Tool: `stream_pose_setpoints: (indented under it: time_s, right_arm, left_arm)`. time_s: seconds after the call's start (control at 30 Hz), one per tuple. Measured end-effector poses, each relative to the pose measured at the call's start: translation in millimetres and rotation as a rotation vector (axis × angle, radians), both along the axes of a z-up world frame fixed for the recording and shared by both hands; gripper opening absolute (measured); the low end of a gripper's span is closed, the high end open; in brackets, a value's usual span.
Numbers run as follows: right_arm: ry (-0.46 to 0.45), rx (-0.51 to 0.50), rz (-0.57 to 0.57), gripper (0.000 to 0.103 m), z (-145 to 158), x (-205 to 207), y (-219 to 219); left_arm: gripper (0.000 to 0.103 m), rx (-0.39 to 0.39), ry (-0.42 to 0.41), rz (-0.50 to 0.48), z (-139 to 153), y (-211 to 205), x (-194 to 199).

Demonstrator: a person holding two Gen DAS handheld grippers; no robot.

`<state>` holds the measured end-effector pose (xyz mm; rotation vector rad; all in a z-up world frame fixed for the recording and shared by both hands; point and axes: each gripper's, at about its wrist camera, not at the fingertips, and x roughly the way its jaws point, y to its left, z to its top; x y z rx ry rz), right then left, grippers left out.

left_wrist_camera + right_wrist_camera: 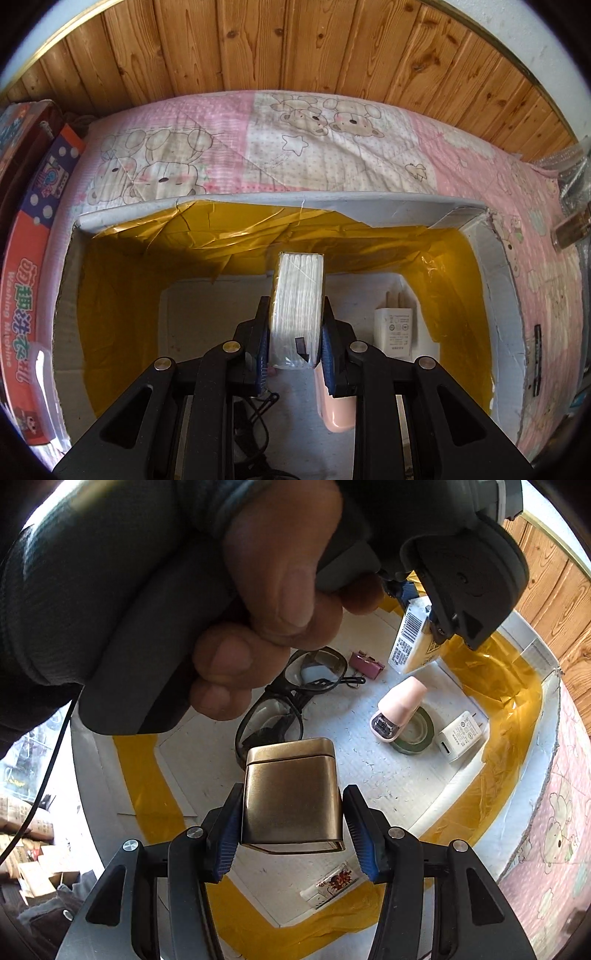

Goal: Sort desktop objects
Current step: 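Open both grippers to drop the carton and gold tin into the box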

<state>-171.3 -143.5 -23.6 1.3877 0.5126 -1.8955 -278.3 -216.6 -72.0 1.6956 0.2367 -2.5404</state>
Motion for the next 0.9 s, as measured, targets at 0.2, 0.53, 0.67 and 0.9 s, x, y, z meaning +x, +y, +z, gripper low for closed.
stream_pose_setpoints:
  time_s: [0.2, 0.53, 0.67, 0.9]
  right_arm:
    - [-0.037, -0.011, -0.024, 0.055, 3, -1, 5]
    - [0.015, -0.068, -0.090, 0.058, 38, 18, 27]
    - [0.038, -0.109, -0.141, 0.059, 51, 30, 43]
    - [0.085, -0.176, -0.208, 0.061, 74, 54, 63]
  left_arm:
    - [0.032, 0.009, 0.011, 0.019, 6, -6, 1]
    - [0.034, -0.009, 0.036, 0.028, 42, -5, 28]
    - [0.034, -0.017, 0.058, 0.017, 63, 1, 51]
    - [0.034, -0.042, 0.089, -0.010, 96, 19, 98]
